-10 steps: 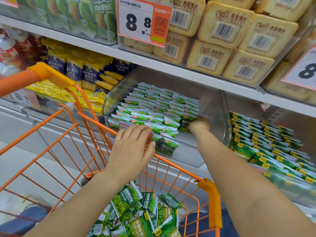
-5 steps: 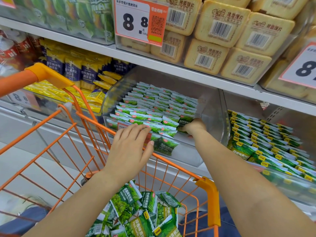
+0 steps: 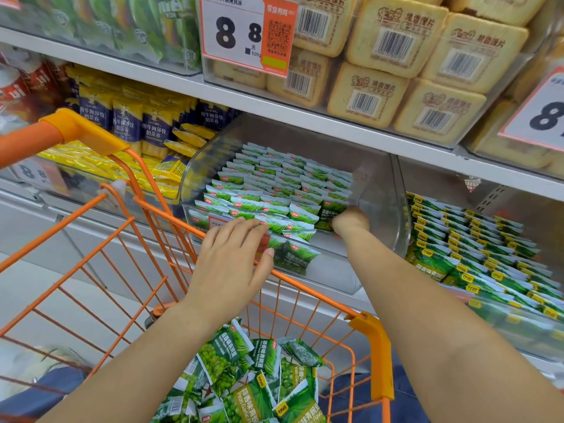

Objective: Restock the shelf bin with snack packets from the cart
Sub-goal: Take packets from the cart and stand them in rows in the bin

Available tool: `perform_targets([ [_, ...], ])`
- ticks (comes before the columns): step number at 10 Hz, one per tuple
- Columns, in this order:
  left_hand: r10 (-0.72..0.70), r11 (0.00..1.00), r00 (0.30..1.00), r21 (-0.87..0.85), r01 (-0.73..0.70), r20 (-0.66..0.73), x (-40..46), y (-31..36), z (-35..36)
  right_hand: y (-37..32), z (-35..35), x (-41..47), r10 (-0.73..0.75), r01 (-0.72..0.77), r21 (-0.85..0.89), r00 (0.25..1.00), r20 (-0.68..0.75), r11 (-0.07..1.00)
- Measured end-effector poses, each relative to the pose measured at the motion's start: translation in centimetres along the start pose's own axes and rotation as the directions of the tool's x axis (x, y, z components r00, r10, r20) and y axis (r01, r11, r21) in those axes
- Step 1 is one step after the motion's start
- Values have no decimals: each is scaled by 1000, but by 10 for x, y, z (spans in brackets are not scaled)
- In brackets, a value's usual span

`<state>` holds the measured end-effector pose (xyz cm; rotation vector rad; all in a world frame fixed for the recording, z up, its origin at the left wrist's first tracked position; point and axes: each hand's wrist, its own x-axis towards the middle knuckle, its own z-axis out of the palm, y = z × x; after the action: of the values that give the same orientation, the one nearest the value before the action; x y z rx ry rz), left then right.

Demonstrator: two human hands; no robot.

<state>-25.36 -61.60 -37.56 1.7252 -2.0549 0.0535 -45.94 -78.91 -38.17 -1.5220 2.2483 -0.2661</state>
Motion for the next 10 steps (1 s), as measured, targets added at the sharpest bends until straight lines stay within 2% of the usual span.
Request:
perform_targets([
  [2, 4, 1000, 1000, 1, -4, 1, 0, 0, -1, -2, 2, -1, -25, 25, 69, 1000, -3, 997],
  [3, 8, 1000, 1000, 3, -8, 6, 1, -1, -1, -2, 1, 1, 35, -34, 98, 999, -7, 995],
  [5, 5, 1000, 999, -7, -4, 44, -2, 0, -4, -18, -16, -20, -46, 51, -19, 972, 232, 998],
  [6, 14, 1000, 999, -10, -14, 33, -2, -2, -4, -18, -13, -19, -68, 45, 124, 980, 188, 991],
  [7, 41, 999, 998, -18, -41, 45, 1, -2, -9, -16, -18, -26, -38, 47, 348, 999, -33, 936],
  [8, 47, 999, 989, 9, -49, 141, 1, -5, -20, -17, -35, -61, -239, 308, 415, 948, -210, 856],
  [9, 59, 991, 952, 96, -92, 302, 1, -9, -44, -5, -39, -112, -593, 643, 266, 765, -252, 718],
  [10, 171, 943, 915, 208, -259, 365, -13, -8, -72, 15, -36, -166, -839, 861, 206, 503, -206, 466],
])
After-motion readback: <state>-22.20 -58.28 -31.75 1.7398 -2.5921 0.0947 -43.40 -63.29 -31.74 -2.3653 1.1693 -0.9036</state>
